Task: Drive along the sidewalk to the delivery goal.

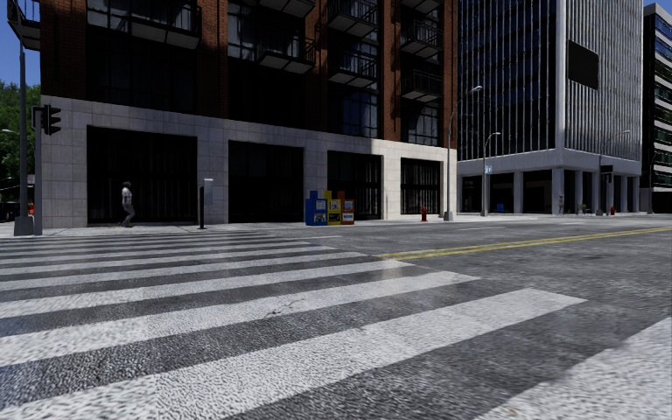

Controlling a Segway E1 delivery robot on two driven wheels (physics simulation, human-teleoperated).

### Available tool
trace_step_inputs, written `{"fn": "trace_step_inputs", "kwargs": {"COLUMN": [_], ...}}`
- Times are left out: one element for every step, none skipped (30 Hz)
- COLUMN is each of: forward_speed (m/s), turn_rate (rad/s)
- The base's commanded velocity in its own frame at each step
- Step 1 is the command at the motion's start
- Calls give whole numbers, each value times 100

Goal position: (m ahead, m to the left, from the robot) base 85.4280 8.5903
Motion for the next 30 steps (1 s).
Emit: {"fn": "trace_step_inputs", "kwargs": {"forward_speed": [0, 0, 0, 0, 0, 0, 0, 0, 0, 0, 0, 0, 0, 0, 0, 0, 0, 0, 0, 0, 0, 0, 0, 0, 0, 0, 0, 0, 0, 0], "turn_rate": [0, 0, 0, 0, 0, 0, 0, 0, 0, 0, 0, 0, 0, 0, 0, 0, 0, 0, 0, 0, 0, 0, 0, 0, 0, 0, 0, 0, 0, 0]}}
